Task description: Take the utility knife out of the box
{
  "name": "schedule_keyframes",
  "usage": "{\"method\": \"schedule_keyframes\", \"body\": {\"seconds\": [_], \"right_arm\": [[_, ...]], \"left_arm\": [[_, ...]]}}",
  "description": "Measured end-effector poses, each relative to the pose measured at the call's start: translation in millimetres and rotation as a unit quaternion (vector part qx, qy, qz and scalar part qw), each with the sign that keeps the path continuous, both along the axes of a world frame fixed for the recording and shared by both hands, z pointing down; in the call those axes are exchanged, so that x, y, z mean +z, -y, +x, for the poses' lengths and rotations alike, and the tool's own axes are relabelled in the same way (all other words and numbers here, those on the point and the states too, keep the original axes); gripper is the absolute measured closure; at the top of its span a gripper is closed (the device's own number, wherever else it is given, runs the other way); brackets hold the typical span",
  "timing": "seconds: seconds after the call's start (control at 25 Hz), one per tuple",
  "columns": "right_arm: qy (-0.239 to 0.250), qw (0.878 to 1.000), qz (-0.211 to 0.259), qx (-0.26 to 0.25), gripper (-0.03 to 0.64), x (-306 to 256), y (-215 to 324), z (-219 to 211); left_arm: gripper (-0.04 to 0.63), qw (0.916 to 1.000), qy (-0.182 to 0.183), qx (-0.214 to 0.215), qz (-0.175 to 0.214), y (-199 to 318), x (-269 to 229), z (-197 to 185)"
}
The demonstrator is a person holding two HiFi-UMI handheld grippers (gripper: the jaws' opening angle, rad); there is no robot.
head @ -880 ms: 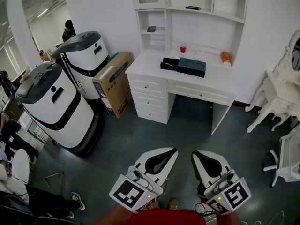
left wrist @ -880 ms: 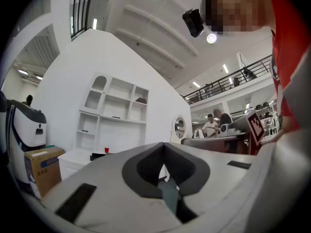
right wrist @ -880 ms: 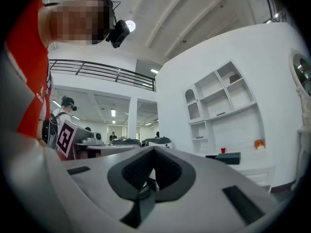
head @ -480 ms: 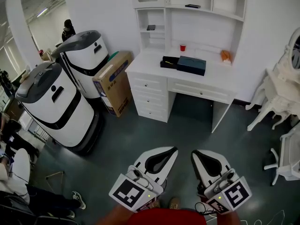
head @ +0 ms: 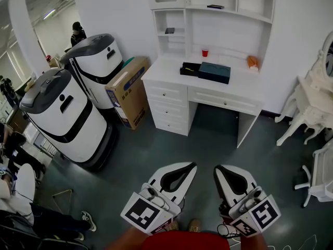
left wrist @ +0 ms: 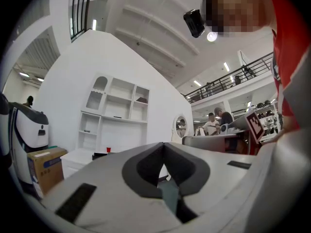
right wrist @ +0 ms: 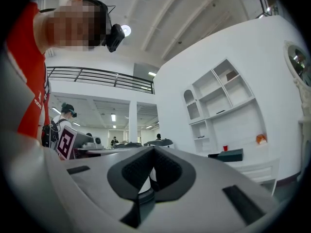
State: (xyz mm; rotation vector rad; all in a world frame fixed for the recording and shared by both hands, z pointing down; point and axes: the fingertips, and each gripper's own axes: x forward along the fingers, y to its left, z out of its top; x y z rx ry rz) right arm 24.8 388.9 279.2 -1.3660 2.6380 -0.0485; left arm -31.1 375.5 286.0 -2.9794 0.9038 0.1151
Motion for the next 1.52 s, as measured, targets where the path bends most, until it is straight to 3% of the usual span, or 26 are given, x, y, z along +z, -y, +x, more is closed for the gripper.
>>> {"method": "schedule_keyframes", "body": {"seconds": [0.88,1.16,1.52], "right_arm": [[-0.011,0.999,0.01,-0.033,0.611,-0.6,51.7,65.2],[-0.014,0.999,0.006,-0.035,0.609,4.4,105.4,59.1],[-0.022,0.999,0.01,-0.028,0.609,-1.5,224.7,27.1]], "left_arm": [[0.586,0.9986,0.007,-0.047,0.022,58.6,-8.8,54.7],[0.586,0.9985,0.003,-0.051,0.02,115.4,-2.9,49.6],[0.586,0.9986,0.007,-0.046,0.026,235.7,-2.6,18.6]]}}
